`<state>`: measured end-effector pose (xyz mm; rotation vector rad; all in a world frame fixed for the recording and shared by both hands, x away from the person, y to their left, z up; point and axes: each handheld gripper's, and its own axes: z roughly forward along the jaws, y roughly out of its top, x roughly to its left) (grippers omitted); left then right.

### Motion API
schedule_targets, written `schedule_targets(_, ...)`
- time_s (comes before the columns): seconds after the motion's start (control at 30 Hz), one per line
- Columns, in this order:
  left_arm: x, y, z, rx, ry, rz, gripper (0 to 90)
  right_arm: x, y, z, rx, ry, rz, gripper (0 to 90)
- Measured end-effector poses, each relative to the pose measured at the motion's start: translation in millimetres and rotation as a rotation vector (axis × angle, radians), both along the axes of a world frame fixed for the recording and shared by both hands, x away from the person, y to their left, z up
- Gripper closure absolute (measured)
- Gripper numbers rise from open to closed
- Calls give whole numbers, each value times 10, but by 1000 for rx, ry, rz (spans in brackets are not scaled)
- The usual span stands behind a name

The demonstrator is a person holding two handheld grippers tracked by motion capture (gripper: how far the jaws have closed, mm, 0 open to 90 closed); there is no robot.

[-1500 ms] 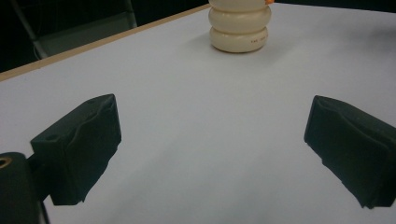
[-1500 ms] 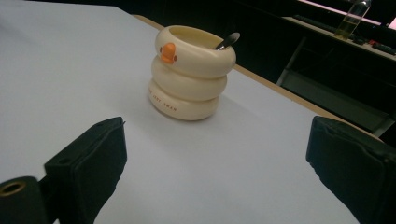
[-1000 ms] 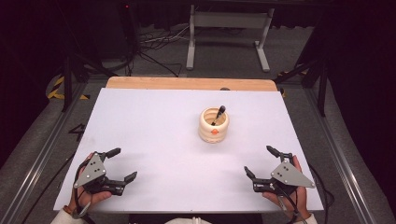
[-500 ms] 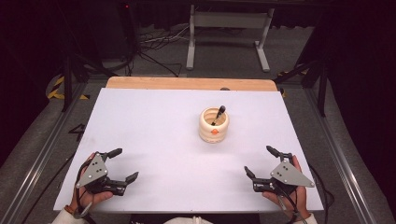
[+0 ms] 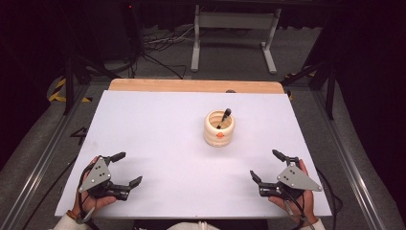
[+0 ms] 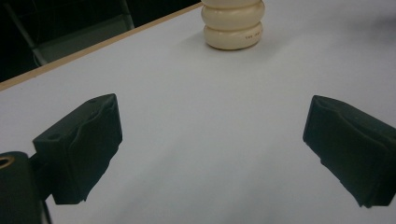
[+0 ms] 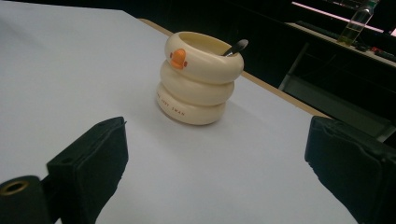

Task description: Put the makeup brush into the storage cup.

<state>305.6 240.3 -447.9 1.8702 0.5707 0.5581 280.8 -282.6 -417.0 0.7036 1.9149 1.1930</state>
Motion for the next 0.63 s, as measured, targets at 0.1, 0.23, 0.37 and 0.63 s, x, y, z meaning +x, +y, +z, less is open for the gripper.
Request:
schedule_targets(0.1, 4, 3, -1, 1, 0, 0, 55, 4, 2, -3, -7, -2, -3, 69)
schedule_targets(0.23, 8, 2, -3, -3, -1, 1, 57, 7, -5, -5, -6, 0, -8, 71)
schedule_targets(0.37, 14, -4, -5, 0, -2, 0, 57, 11, 0, -16, -20, 3, -8, 71)
schedule_targets(0.63, 29, -4, -15, -3, 5, -2, 61, 13, -10, -12, -11, 1, -9, 71)
